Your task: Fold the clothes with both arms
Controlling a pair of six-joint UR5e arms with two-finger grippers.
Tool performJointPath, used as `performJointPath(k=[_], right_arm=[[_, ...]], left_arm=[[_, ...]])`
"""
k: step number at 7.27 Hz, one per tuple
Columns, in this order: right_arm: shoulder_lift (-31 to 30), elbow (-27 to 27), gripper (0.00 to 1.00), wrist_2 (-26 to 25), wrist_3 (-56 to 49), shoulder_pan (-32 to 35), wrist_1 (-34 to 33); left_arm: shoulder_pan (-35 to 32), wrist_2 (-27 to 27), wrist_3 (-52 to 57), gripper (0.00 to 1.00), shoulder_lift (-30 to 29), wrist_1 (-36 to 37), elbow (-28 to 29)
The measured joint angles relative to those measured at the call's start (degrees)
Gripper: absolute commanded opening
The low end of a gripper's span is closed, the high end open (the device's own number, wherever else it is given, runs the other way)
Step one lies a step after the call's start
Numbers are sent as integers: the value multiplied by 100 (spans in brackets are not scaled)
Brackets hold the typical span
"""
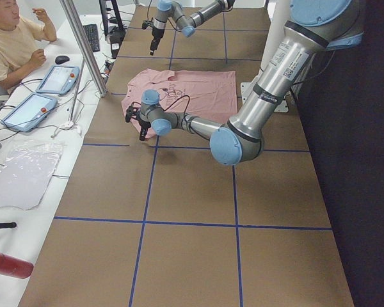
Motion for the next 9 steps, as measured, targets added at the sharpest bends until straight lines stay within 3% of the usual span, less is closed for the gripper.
performJointPath(k=[2, 5, 6, 7, 8, 9], right_arm=[[5, -4, 100, -3, 12, -18, 0], [9, -5, 100, -4, 25, -51, 0], [4, -7, 100, -6, 22, -54, 0], [1, -14, 100, -10, 21, -59, 0], [-4, -18, 100, -10, 20, -65, 0], [-9, -19, 100, -8, 20, -69, 0]], left_arm=[[30, 25, -14, 0, -6, -10, -13], [79, -158, -982, 0, -101, 264, -987], [223, -111, -1439, 0, -330, 430, -1073], [366, 96, -1707, 0, -663, 554, -879], [516, 355, -1943, 0, -1210, 588, -266], [648, 684, -2094, 48, -1699, 527, 411]])
